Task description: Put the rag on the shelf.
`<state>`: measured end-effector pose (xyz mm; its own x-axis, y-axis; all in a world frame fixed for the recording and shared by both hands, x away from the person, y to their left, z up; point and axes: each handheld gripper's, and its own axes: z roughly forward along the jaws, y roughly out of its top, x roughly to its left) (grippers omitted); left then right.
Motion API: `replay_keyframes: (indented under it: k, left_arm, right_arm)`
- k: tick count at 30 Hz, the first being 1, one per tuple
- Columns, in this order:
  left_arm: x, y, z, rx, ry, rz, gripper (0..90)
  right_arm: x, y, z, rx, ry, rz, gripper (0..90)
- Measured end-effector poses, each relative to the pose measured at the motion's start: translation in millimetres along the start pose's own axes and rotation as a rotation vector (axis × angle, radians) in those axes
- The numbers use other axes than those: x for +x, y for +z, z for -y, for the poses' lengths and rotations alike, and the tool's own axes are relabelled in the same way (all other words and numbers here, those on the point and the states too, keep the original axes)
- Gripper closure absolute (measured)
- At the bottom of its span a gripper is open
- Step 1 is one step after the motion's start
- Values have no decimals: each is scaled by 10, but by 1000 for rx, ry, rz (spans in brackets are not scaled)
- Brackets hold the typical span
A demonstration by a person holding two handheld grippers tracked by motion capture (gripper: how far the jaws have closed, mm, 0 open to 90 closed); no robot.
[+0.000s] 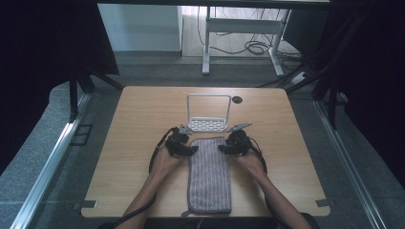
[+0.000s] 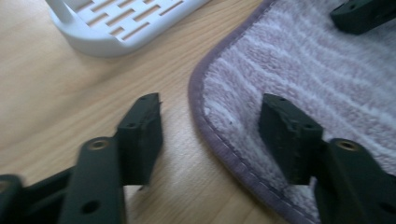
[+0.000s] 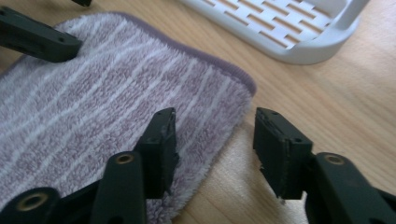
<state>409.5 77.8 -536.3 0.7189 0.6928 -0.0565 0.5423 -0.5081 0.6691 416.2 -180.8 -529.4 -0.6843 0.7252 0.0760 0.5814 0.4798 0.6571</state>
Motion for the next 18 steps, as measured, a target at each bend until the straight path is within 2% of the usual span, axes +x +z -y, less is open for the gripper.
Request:
replay_keyframes:
  k: [2,4,6,7,8,9,12,18]
  left_arm:
    - [-7,-2,-5,-2,2,8,434]
    - [-35,-7,-19,6,7,24,560]
    - [-68,-3,-27,5,-14,45,683]
    - [-69,-6,-27,9,-23,51,733]
    - [-75,-1,-26,2,-49,56,782]
    - [-77,-4,-28,5,-60,59,782]
    - [-104,-38,-47,8,-42,51,801]
    - [-157,-271,-152,-95,-19,55,803]
  right_arm:
    - [8,-1,-1,3,-14,-2,588]
    - [30,-1,0,5,-39,-13,678]
    - [48,1,6,-2,-56,-41,774]
    - [59,-2,6,1,-62,-41,804]
    - [88,-9,-3,4,-89,-30,833]
    - [88,-9,-3,4,-89,-30,833]
    - [122,-50,-18,2,-113,-19,842]
    - [106,-288,-96,-81,-100,-43,842]
